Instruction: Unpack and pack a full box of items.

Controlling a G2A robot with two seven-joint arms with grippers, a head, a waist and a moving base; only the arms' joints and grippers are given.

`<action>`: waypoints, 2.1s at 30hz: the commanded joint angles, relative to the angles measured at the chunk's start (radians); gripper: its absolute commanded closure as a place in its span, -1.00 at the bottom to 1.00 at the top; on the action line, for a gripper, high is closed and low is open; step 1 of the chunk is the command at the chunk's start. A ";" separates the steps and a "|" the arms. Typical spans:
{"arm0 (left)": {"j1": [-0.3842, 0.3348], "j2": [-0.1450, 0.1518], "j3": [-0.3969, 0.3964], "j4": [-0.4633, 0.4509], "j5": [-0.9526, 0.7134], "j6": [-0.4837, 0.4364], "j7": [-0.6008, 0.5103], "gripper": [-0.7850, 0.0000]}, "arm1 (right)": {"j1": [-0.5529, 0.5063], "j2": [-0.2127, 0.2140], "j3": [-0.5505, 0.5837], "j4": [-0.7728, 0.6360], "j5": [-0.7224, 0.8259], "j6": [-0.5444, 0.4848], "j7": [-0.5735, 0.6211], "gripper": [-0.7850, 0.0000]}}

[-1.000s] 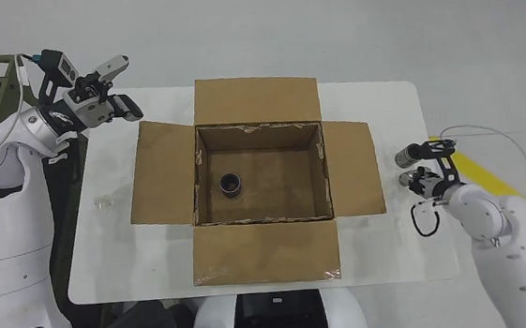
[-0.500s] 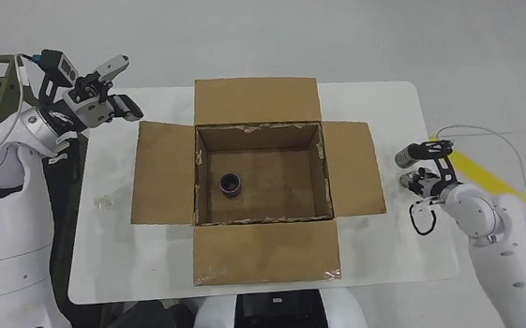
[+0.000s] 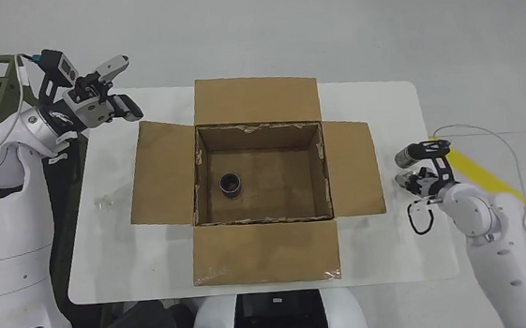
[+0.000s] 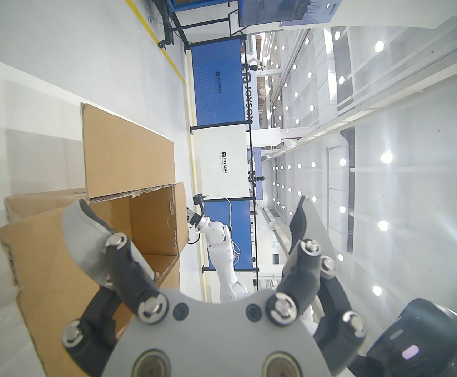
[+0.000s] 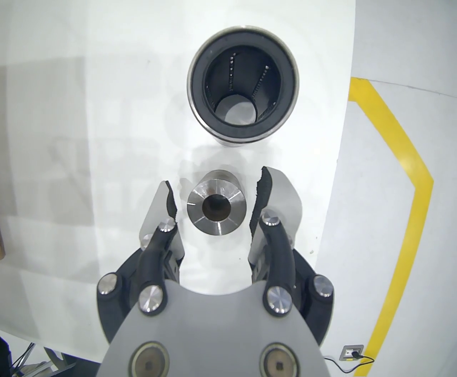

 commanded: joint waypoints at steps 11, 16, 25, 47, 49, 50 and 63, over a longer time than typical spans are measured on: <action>0.000 0.000 0.000 0.000 0.000 0.000 0.000 -1.00 | -0.132 0.011 0.101 -0.241 -0.007 0.046 -0.022 -0.23; 0.000 0.000 0.000 0.000 0.000 0.000 0.000 -1.00 | -0.189 0.013 0.132 -0.373 0.002 0.047 -0.032 -0.29; 0.000 0.000 0.000 0.000 0.000 0.000 0.000 -1.00 | -0.241 0.014 0.134 -0.573 -0.016 0.028 -0.044 -0.36; 0.000 0.000 0.000 0.000 0.000 0.000 0.000 -1.00 | -0.051 0.009 -0.218 -0.743 -0.138 -0.124 0.041 -0.43; 0.000 0.000 0.000 0.000 0.000 0.000 0.000 -1.00 | 0.002 0.003 -0.284 -0.715 -0.151 -0.127 0.053 -0.40; 0.000 0.000 0.000 0.000 0.000 0.000 0.000 -1.00 | 0.026 -0.001 -0.317 -0.702 -0.154 -0.129 0.057 -0.40; 0.000 0.000 0.000 0.000 0.000 0.000 0.000 -1.00 | 0.288 -0.056 -0.633 -0.487 -0.136 -0.150 0.104 -0.43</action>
